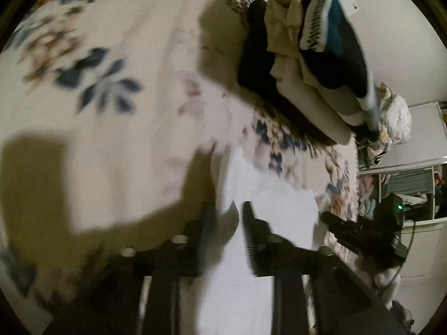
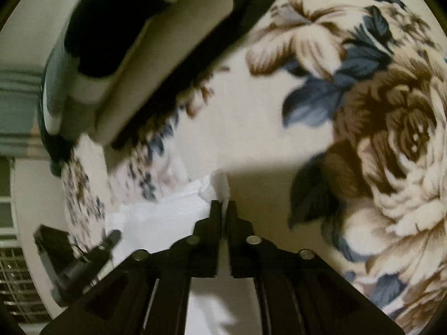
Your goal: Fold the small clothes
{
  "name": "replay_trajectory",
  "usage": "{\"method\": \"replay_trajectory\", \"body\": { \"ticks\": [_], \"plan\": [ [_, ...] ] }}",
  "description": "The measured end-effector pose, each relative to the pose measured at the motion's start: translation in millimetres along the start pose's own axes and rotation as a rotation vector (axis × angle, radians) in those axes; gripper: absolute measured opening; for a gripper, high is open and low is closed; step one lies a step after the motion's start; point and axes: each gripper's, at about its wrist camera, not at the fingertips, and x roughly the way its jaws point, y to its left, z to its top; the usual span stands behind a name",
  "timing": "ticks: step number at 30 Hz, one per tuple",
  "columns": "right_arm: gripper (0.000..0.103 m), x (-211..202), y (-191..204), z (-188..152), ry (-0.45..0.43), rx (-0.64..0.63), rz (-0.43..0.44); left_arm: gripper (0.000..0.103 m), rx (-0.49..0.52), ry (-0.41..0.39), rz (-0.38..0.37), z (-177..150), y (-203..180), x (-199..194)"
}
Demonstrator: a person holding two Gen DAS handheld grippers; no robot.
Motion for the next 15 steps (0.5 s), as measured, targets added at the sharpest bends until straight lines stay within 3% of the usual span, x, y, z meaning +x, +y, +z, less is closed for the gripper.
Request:
{"method": "replay_trajectory", "body": {
  "ticks": [2,8,12,13,14,15],
  "plan": [
    [0.047,-11.9,-4.6,-19.0,0.015,-0.026,0.017,0.042,-0.008,-0.014,-0.01,-30.9,10.7,-25.4],
    [0.049,-28.2,-30.1,-95.4,0.113,-0.038,0.069,0.042,-0.017,0.029,0.005,-124.3,25.9,-44.5],
    [0.049,-22.5,-38.9,-136.4,0.169,-0.032,0.101,0.04,-0.003,0.033,0.016,-153.2,27.2,-33.9],
    [0.049,-19.2,-39.9,-141.5,0.178,-0.032,0.101,0.038,0.002,0.025,0.009,-154.1,25.5,-32.4],
    [0.049,-14.1,-41.3,-147.5,0.188,-0.032,0.097,0.02,0.021,0.008,0.012,-154.3,21.4,-30.8],
    [0.049,-11.1,-41.2,-149.4,0.191,-0.035,0.094,0.011,0.047,0.001,0.04,-153.3,16.2,-28.5]
  ]
}}
